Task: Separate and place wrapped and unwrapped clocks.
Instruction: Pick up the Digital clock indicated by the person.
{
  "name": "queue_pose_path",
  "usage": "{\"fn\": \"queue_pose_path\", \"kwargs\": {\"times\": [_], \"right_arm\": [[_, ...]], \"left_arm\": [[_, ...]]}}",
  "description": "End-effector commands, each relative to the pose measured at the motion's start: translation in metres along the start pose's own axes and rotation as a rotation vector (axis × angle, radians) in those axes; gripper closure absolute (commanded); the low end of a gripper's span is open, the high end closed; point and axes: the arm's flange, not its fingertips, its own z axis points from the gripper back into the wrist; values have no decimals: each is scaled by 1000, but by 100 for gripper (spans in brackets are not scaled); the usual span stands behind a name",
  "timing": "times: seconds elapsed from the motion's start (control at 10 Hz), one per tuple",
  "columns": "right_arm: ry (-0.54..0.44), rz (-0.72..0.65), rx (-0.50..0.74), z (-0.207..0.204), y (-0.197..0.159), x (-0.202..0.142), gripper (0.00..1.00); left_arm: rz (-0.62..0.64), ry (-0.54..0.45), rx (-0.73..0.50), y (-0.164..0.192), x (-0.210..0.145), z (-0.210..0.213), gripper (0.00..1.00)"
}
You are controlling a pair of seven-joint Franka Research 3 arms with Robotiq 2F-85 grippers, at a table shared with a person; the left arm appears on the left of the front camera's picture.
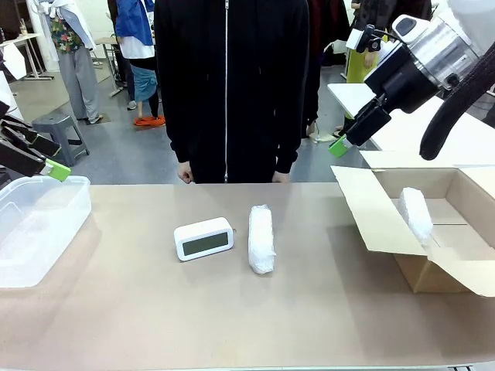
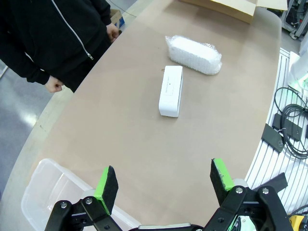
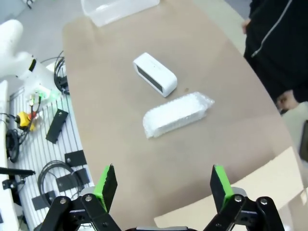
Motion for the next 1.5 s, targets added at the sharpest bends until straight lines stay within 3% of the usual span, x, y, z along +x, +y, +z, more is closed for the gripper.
{"fn": "queue_pose_path", "kwargs": {"times": [0.0,0.1,0.2,1.4], "right_arm": [[-69,50,-32,-9,8,-9,0],[-69,28,-76,-11,13,-9,0],[-13,27,-13,0,3,-1,0],[-13,27,-13,0,3,-1,0]], "left_arm": [[-6,-8,-12,1,-1,0,0],[-6,-8,-12,1,-1,0,0],[-6,-8,-12,1,-1,0,0],[-6,-8,-12,1,-1,0,0]]}}
